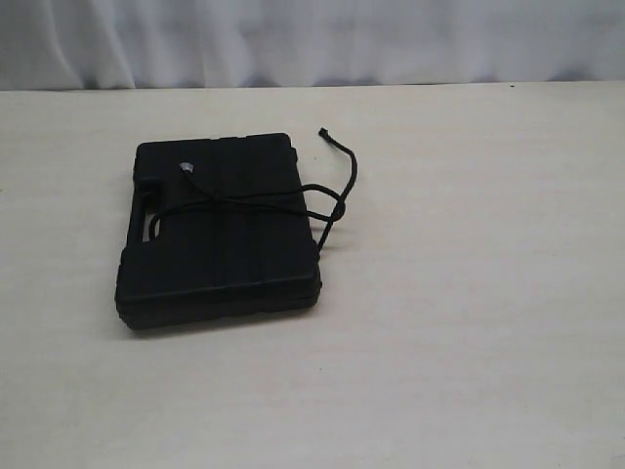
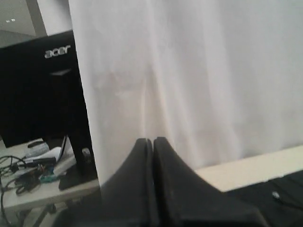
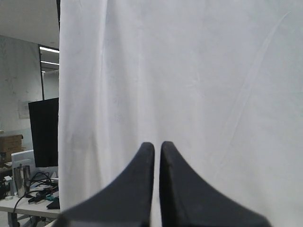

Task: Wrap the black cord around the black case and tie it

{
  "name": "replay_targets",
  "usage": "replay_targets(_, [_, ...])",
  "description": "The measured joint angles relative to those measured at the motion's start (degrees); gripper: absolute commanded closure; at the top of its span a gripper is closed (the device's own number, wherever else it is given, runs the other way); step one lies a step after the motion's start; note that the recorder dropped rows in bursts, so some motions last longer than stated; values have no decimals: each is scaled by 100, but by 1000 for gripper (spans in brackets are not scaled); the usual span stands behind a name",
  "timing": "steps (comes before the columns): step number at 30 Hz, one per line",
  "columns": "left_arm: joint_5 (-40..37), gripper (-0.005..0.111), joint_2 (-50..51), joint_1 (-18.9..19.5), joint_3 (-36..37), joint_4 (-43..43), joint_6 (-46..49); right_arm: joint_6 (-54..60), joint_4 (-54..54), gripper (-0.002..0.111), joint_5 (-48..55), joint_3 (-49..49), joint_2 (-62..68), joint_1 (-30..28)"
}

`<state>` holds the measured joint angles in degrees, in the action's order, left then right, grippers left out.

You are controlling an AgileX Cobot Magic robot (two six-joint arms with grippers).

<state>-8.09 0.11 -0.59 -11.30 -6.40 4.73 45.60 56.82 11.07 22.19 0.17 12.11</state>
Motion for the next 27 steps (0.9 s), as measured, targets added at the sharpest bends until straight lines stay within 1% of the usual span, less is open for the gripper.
replay_targets(5, [-4, 107, 0, 0, 640, -53, 0, 0, 0, 104, -2, 0, 0, 0])
replay_targets(10, [-388, 107, 0, 0, 1057, -53, 0, 0, 0, 104, -13, 0, 0, 0])
replay_targets(16, [-1051, 107, 0, 0, 1112, -53, -9, 0, 0, 104, -13, 0, 0, 0])
replay_targets(27, [-1133, 107, 0, 0, 1112, -53, -14, 0, 0, 104, -13, 0, 0, 0])
